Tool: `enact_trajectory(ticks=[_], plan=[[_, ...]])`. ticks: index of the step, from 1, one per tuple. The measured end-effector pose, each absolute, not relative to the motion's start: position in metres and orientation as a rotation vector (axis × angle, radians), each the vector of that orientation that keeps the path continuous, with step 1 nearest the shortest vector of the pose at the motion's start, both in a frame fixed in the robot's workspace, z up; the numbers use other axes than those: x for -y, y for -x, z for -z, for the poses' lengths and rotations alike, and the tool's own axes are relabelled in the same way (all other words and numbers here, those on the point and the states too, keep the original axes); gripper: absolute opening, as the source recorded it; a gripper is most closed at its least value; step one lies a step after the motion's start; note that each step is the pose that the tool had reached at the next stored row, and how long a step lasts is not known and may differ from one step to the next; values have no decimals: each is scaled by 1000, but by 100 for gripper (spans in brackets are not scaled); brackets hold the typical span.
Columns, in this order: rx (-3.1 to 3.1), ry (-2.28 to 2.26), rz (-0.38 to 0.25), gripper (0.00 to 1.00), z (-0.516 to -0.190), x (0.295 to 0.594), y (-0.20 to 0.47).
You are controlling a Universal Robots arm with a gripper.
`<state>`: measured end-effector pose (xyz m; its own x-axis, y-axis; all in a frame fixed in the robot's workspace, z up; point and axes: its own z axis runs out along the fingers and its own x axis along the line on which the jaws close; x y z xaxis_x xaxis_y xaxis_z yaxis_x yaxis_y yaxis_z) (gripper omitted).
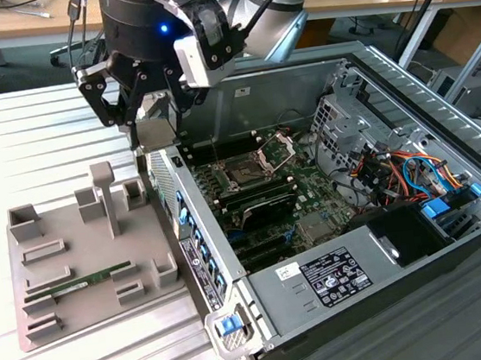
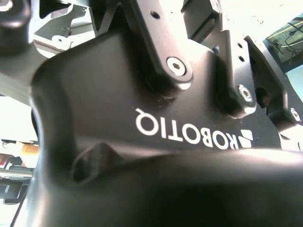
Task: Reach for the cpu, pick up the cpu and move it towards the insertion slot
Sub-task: 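Pick up the cpu and move it towards the insertion slot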
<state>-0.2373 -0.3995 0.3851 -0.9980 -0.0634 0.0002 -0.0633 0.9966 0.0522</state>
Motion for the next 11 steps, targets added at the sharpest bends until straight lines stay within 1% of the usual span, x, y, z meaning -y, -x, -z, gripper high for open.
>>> enact_trajectory(ticks=[11], plan=[[3137, -100, 82, 55, -385, 400, 224]])
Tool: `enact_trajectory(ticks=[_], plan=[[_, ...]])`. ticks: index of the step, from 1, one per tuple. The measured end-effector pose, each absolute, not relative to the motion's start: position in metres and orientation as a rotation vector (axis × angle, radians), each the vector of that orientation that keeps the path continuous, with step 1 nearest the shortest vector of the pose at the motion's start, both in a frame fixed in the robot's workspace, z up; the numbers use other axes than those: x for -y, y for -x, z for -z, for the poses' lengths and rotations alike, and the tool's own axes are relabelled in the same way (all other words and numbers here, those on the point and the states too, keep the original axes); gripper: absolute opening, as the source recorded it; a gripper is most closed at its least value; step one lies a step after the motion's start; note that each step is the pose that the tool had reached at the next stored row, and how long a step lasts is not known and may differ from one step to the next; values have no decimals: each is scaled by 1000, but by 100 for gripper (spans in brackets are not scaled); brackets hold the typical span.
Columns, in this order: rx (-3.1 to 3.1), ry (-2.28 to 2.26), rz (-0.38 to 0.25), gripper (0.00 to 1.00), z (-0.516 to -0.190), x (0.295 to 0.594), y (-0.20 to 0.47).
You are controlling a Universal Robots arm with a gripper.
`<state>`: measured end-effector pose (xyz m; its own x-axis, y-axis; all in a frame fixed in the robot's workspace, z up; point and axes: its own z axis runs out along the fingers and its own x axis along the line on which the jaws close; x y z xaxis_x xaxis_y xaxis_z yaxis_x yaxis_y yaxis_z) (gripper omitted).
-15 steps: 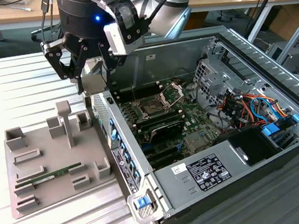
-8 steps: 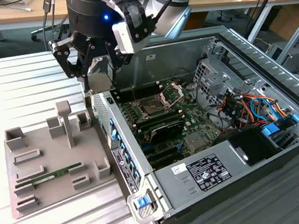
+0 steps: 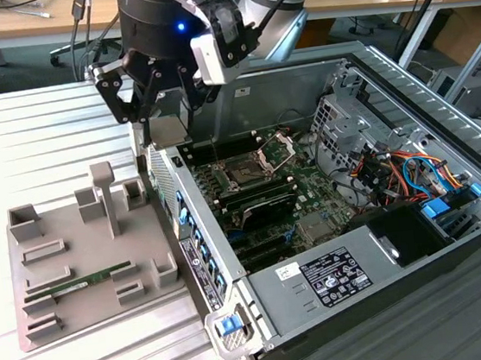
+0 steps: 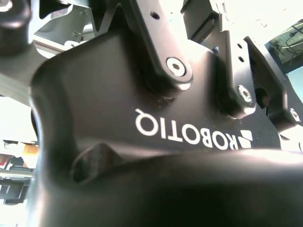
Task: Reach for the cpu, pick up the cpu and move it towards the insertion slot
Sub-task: 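Pick up the cpu and move it towards the insertion slot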
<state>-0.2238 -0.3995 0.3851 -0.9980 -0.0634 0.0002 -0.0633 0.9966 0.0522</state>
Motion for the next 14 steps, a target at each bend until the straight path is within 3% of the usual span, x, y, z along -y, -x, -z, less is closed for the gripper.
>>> enact_trajectory(ticks=[14], plan=[[3137, -99, 82, 55, -383, 399, 197]])
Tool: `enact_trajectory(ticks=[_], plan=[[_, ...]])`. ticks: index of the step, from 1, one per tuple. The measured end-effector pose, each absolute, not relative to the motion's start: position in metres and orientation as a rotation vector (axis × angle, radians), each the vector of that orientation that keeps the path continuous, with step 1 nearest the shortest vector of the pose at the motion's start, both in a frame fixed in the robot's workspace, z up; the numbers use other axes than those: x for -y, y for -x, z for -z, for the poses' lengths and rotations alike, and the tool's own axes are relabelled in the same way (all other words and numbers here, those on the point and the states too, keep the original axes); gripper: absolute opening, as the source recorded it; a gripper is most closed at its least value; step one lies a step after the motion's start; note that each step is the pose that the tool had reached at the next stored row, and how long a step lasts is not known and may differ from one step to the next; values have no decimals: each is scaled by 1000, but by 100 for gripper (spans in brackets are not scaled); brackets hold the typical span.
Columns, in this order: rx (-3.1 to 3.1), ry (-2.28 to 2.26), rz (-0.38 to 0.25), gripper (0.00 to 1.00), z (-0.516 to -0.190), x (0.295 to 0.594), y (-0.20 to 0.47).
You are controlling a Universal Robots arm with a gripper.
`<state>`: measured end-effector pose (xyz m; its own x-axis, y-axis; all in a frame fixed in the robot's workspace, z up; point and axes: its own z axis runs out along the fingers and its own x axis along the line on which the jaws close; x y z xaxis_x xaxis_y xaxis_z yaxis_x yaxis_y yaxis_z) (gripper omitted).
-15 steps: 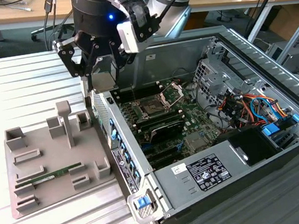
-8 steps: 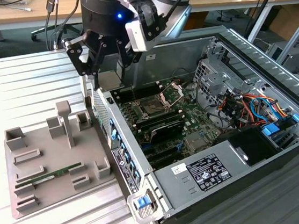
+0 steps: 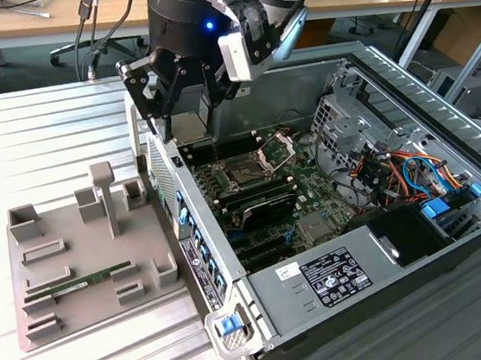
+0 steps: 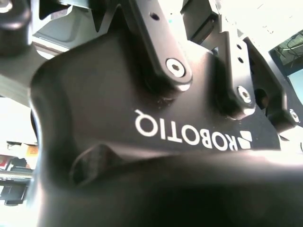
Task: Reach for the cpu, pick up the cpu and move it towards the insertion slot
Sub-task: 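Pick up the cpu and move it towards the insertion slot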
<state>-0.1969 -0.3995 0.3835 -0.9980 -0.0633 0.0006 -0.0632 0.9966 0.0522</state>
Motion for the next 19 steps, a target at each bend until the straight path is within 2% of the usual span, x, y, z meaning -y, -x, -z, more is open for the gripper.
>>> enact_trajectory(ticks=[19], plan=[[3137, -100, 82, 55, -378, 399, 164]])
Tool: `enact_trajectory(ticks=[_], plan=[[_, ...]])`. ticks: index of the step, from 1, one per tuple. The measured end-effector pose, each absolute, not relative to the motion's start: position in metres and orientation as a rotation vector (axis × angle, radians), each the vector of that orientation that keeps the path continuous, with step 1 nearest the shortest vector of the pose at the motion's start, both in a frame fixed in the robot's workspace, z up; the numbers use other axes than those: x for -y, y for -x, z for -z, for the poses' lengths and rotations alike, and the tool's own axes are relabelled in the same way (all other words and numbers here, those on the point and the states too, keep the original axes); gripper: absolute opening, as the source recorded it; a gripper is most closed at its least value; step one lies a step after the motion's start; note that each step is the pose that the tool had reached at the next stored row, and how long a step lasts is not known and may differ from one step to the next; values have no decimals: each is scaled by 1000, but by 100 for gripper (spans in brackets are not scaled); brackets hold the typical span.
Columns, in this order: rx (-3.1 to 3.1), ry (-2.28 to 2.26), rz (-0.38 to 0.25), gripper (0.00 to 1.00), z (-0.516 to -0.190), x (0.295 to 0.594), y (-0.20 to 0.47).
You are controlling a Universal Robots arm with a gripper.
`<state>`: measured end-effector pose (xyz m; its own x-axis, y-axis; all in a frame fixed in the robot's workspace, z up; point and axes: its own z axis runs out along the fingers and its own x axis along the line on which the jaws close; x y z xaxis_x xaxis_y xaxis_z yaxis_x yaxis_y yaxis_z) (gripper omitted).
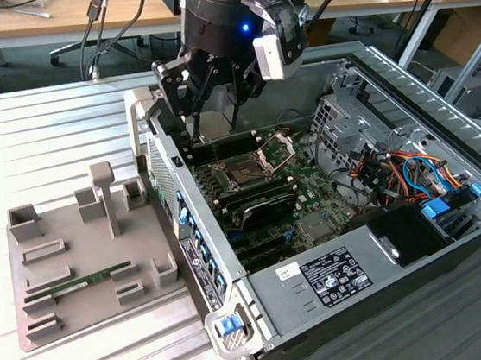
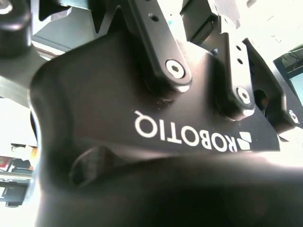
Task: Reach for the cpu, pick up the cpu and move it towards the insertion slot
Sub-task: 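Pick up the cpu and move it towards the insertion slot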
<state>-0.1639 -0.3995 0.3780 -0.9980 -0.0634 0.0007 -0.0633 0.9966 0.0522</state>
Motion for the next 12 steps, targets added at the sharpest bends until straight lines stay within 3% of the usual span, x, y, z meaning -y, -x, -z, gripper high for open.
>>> enact_trajectory(ticks=[12], plan=[[3137, -99, 82, 55, -372, 399, 153]])
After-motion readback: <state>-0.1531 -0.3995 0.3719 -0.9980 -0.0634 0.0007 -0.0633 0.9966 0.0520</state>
